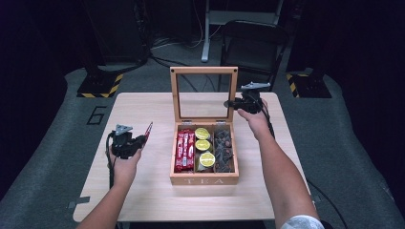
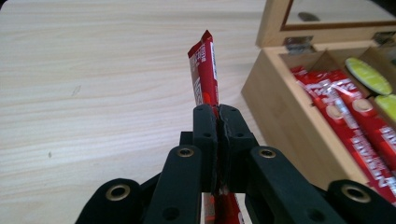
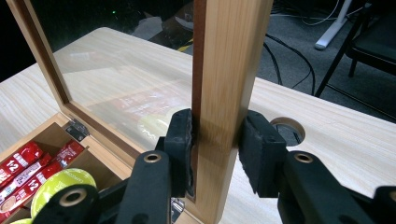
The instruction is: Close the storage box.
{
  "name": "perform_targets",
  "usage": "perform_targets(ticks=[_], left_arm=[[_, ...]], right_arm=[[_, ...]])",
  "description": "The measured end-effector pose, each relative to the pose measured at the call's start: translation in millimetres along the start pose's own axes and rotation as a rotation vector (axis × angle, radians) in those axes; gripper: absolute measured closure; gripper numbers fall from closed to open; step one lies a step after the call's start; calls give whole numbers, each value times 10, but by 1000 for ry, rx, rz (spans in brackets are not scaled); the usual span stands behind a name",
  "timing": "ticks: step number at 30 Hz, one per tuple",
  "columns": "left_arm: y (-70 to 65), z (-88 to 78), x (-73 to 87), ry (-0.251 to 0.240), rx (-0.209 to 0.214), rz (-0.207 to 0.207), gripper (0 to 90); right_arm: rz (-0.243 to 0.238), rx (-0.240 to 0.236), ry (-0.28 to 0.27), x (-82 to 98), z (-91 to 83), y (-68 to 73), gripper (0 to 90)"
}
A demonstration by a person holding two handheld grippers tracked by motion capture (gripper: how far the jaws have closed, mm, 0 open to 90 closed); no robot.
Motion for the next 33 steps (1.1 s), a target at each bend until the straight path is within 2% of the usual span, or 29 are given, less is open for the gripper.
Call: perform_targets(ticks=[4,10,14,26,29,33], left_arm=[[65,48,69,-2,-22,-7,861],[161,77,141,16,-32,-14,860],[175,88,163,10,-37,-12,860],[191,190,332,41,-44,-12,861],[203,212,365,46,-49,-25,860],[213,227,383,55,-58,-12,860]], right_arm=[[-1,1,2,1,-4,1,650],[1,-1,1,5,-9,4,650],[0,0,2,4,-10,5,650],[-7,0,-1,5,-14,7,650],[-7,0,-1,6,-14,6,649],[-4,-3,-1,7,-15,5,649]])
Point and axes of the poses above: each handheld gripper's, and its own axes: z roughly forward along the jaws, x roughly out of its underside, y roughly to its left, the point moved 2 cm from there along z, roughly forward along the jaws
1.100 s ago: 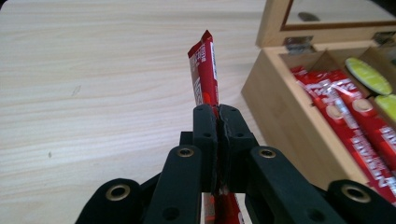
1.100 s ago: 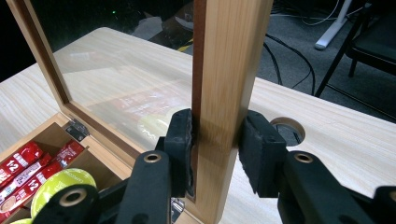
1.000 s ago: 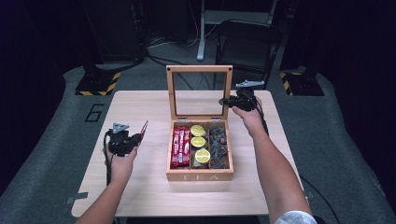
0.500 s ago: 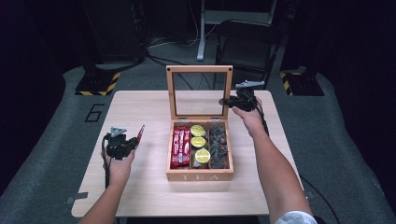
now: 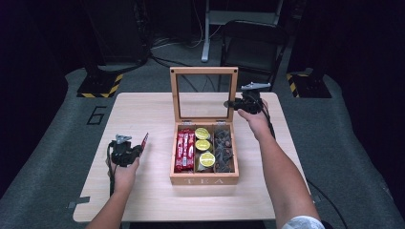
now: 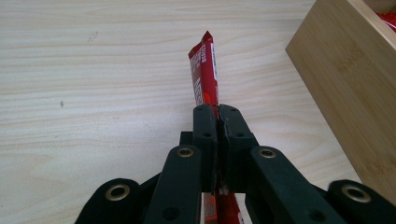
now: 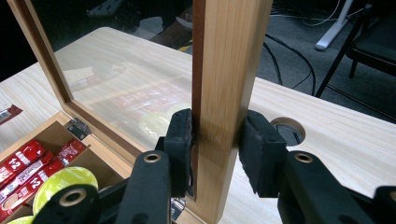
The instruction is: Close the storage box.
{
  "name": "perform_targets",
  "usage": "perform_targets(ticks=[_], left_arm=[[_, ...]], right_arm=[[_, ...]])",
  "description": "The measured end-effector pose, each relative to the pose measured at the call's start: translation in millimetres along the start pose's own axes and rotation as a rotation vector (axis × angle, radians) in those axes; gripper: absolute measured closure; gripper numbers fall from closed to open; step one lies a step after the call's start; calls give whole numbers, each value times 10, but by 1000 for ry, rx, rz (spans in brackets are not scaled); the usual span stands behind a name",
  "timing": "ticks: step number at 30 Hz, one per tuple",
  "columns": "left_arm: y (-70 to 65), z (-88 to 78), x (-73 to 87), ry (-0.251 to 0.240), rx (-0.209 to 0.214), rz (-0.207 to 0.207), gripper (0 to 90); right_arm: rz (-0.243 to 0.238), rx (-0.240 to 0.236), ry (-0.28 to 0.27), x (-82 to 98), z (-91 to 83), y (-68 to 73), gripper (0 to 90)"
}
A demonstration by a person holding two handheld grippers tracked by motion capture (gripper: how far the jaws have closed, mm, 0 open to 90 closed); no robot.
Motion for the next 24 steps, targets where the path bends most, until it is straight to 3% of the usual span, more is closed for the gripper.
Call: perform_targets(ticks=[19,24], left_arm=[[50,159,134,47,-34,-48,858],[51,175,144,61,-39,-37,853]], right_arm=[[2,-4,5,-1,-13,6,649],[-2,-6,3,1,-16,4,649]])
Point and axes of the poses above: each handheld gripper's, and its own axes: z roughly forward along the jaws, x roughly out of its underside, y roughly to its left, the point moved 2 cm from there along z, roughly forward along the jaws
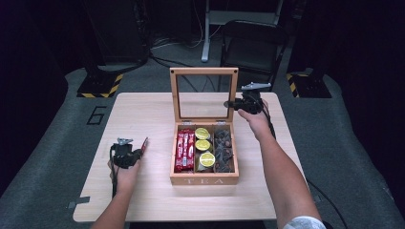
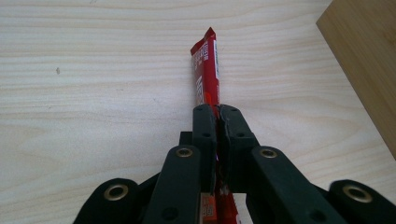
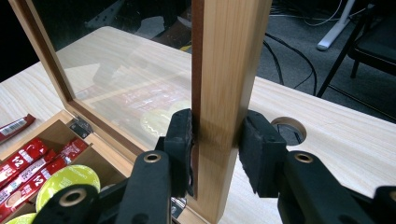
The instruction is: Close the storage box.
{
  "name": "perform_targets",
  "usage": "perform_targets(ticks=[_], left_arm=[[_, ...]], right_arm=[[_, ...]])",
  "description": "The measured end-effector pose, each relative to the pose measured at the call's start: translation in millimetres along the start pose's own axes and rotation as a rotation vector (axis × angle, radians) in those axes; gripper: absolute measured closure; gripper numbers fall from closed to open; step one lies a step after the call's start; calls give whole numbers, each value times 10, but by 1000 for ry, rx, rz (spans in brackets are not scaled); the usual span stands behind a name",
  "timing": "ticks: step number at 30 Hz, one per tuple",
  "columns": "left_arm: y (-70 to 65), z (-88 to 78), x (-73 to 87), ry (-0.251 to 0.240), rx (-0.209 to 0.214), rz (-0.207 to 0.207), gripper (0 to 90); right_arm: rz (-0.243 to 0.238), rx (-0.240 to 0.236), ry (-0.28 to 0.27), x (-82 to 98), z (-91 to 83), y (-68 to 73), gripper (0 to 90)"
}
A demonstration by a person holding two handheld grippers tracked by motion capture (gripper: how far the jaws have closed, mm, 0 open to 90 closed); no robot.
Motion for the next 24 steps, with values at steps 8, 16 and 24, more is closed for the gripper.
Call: perform_targets(ticks=[8,16,24], left_arm=[[14,-3,-5,-10,4,-14,765],[29,-54,-29,-58,4,-35,595],[44,-72,-39,-61,-2,-33,593]], right_arm=[[-4,-1,-3,0,-1,0,649],[-3,-1,-12,9,-2,1,649],[-4,0,-10,7,-6,5,649]])
Point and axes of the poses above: each handheld gripper's, and its own axes: z roughly forward along the jaws, x roughly out of its underside, y roughly to its left, the point moved 2 cm from there along z, roughly forward along the jaws
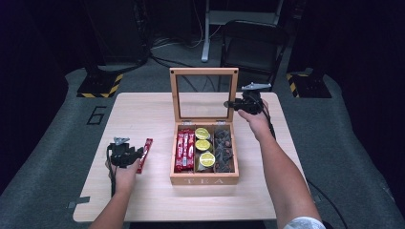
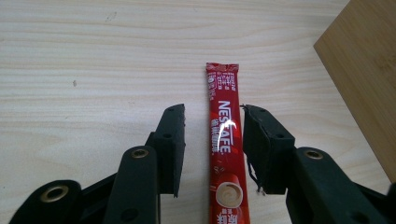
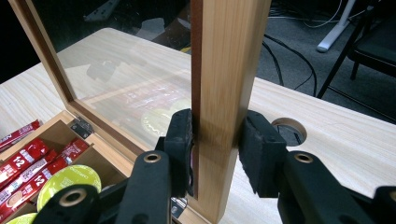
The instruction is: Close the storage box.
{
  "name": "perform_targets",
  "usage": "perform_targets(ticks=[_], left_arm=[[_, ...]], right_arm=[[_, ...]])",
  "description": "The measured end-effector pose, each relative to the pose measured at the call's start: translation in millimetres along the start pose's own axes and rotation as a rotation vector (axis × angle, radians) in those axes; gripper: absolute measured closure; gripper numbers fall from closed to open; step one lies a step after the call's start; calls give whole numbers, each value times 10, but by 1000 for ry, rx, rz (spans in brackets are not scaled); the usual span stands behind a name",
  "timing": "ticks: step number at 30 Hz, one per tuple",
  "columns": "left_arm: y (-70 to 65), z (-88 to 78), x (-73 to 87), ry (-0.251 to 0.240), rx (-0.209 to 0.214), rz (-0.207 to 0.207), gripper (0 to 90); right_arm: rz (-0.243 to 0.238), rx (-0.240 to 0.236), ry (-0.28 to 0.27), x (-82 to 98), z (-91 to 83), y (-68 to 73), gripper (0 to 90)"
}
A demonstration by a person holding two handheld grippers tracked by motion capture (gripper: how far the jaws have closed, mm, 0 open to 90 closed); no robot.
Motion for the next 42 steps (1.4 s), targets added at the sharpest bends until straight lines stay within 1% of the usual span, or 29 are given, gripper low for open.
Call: perform_targets(ticks=[1,5,7,8,9,11,13,14,15,16,17,18,19,21,23,26,27,28,29,30,31,33,35,36,39,40,42], left_arm=[[2,0,-6,1,0,8,594],[-11,-29,-37,0,11,20,591],[-25,-45,-59,-7,17,19,591],[-24,-52,-75,-14,16,30,590],[-31,-69,-85,-2,24,29,590],[-43,-85,-111,-12,25,37,589],[-67,-105,-141,-12,34,39,589],[-73,-113,-155,-14,37,48,589],[-88,-128,-176,-12,43,53,589],[-105,-135,-204,-24,44,61,589],[-128,-152,-234,-26,52,58,589],[-147,-164,-267,-35,58,65,590],[-166,-183,-302,-34,63,74,590],[-219,-219,-371,-33,87,77,598],[-274,-254,-445,-32,100,104,606],[-357,-313,-551,-43,117,128,610],[-385,-323,-586,-62,125,121,610],[-403,-336,-617,-65,128,127,610],[-422,-352,-649,-66,134,126,609],[-445,-363,-677,-83,133,121,609],[-456,-380,-707,-84,136,129,608],[-489,-406,-757,-93,144,128,607],[-515,-428,-802,-92,152,139,607],[-531,-435,-820,-91,156,141,606],[-579,-463,-868,-89,166,166,606],[-596,-469,-882,-94,170,171,607],[-640,-489,-914,-95,179,176,606]], right_arm=[[4,1,1,1,-2,3,649],[-1,0,1,-2,-3,2,649],[2,-3,1,0,-7,3,649],[1,-2,1,-1,-9,5,649],[1,-2,2,-2,-12,8,649],[4,-4,3,-2,-17,13,649],[0,-2,2,0,-24,16,650],[5,-4,4,3,-30,19,651],[2,-4,2,4,-33,20,651],[0,-6,2,6,-37,20,651],[-3,-5,1,6,-41,23,652],[-5,-6,2,7,-46,26,652],[-6,-5,2,7,-50,30,652],[-8,-5,3,8,-58,37,652],[-11,-5,4,10,-67,44,652],[-15,-1,2,20,-80,62,653],[-21,6,0,21,-81,65,653],[-19,12,3,22,-84,77,653],[-29,15,4,20,-85,81,652],[-30,16,5,20,-88,89,651],[-28,17,8,23,-95,94,651],[-33,12,5,28,-105,99,650],[-28,8,3,36,-115,110,649],[-38,10,1,37,-120,109,649],[-47,12,3,44,-132,126,646],[-57,15,3,42,-136,131,645],[-60,13,9,45,-147,144,643]])
Point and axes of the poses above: each handheld gripper's, and its own axes: z roughly forward along the jaws, x roughly out of its underside, y roughly to its left, the point moved 2 cm from there along z, roughly forward along the jaws
